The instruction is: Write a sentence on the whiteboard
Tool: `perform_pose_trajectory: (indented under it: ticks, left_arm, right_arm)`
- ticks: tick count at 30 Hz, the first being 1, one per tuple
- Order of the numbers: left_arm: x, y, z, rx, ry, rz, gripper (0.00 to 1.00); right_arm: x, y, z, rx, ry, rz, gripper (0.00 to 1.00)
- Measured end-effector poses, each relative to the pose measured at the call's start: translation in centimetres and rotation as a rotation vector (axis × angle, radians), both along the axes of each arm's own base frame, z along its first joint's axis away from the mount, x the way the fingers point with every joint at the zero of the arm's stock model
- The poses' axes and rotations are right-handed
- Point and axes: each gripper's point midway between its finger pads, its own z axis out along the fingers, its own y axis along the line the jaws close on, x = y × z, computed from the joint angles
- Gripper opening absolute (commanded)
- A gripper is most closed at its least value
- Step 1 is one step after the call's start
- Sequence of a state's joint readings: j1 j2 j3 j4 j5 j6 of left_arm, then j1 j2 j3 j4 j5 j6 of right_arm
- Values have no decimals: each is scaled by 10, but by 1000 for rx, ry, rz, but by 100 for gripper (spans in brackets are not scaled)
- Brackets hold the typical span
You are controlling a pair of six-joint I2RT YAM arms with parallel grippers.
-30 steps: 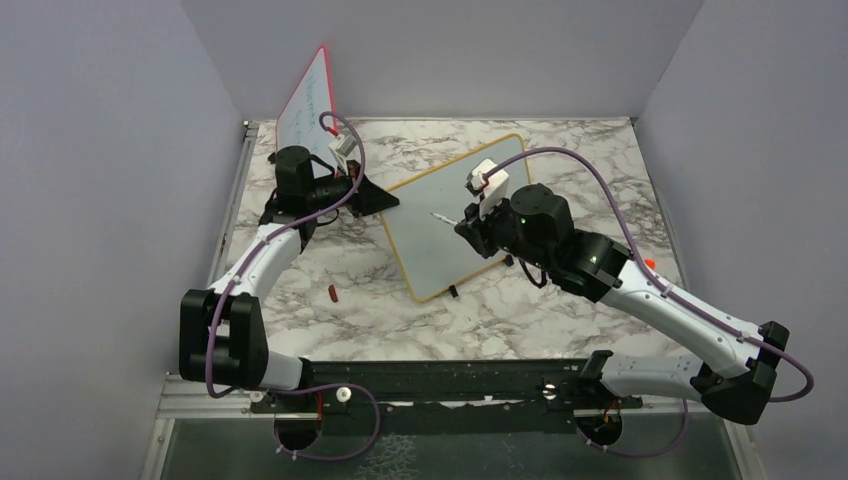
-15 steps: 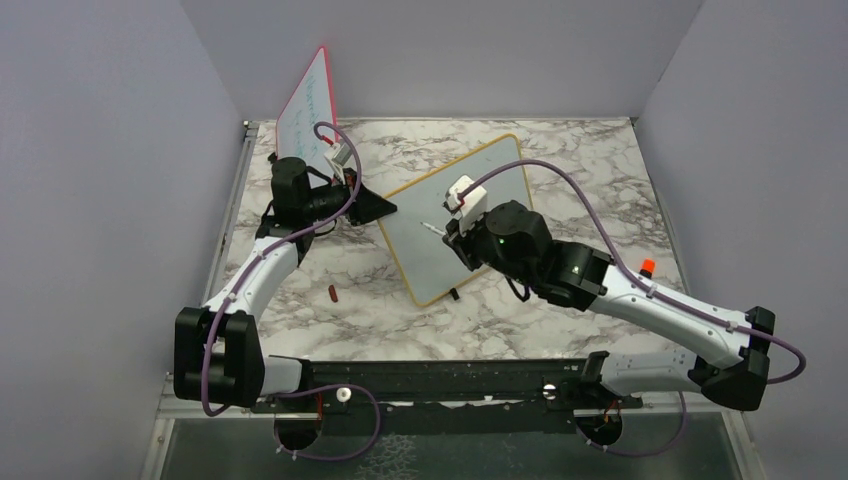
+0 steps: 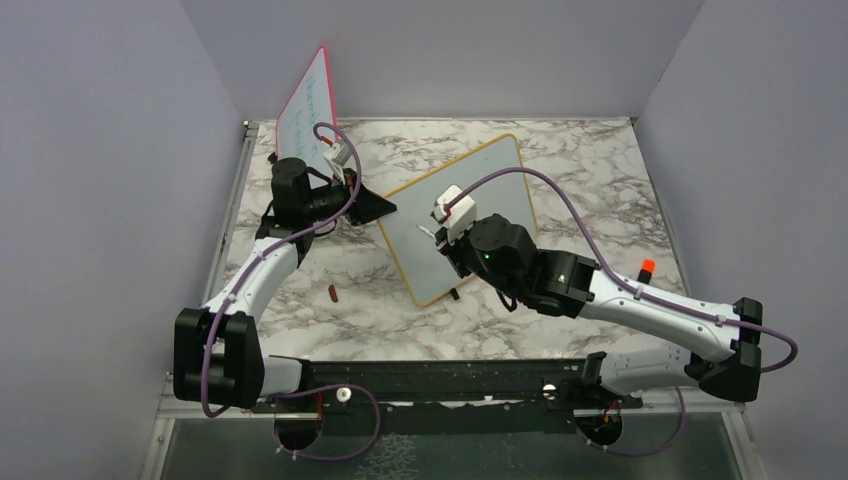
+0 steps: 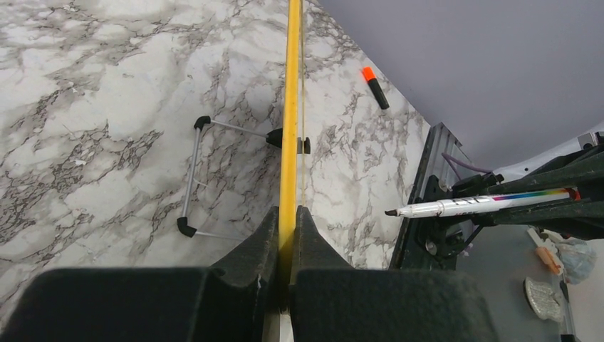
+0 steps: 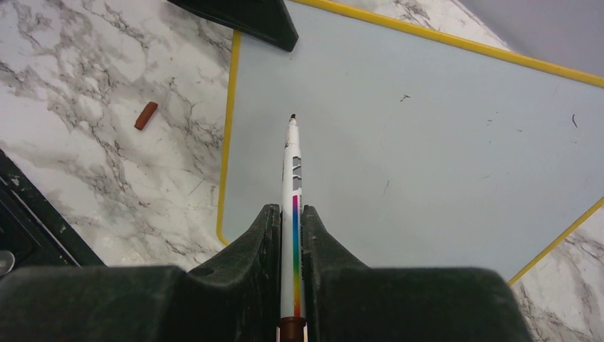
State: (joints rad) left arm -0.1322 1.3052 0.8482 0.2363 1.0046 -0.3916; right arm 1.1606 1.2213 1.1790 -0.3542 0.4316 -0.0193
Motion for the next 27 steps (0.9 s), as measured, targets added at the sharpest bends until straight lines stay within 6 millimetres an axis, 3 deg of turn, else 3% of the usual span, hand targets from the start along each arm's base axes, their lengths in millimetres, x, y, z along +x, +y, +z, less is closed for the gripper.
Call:
perform_pose_trajectory:
  ticks: [12, 27]
  left_arm:
    - [1, 0, -1, 3, -1, 4, 0]
    - [1, 0, -1, 4, -3, 4, 0]
  right_arm:
    - [-6, 14, -13, -43, -25, -26, 1]
    - [-1, 36, -14, -56, -66, -79, 1]
